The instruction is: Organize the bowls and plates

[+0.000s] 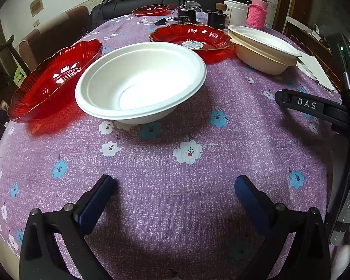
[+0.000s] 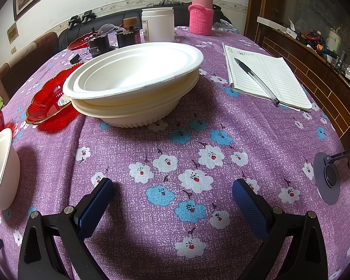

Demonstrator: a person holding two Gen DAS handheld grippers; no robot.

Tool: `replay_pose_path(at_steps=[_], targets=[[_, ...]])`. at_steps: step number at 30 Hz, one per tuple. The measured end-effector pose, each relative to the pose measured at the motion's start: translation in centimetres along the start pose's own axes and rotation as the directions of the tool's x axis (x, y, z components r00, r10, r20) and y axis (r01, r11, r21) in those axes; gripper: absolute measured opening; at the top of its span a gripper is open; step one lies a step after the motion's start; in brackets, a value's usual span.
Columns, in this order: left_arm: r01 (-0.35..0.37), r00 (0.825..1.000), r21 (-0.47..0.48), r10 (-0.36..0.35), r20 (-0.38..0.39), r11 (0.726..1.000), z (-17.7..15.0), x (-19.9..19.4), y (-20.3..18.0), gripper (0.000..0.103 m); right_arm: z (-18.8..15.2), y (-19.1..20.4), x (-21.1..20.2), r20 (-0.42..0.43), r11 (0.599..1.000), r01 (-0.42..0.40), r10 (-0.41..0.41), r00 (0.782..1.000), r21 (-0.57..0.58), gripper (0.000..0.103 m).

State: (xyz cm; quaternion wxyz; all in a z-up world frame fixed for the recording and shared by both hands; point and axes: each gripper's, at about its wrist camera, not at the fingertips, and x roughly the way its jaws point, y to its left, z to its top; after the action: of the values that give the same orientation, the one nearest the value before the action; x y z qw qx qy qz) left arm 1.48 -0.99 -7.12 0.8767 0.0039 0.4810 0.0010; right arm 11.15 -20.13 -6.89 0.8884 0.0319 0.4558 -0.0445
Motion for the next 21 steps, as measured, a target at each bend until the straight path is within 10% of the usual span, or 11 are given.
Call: replay_pose_path(at_steps=[21], targets=[[-0.003,1.000,-0.003,0.003,0.002,1.000,0.01,-0.02,-0.04,0.103,-0.01,-0.01,-0.01,0.000,1.000,0.000,0.000,1.000,0.000,0.102]])
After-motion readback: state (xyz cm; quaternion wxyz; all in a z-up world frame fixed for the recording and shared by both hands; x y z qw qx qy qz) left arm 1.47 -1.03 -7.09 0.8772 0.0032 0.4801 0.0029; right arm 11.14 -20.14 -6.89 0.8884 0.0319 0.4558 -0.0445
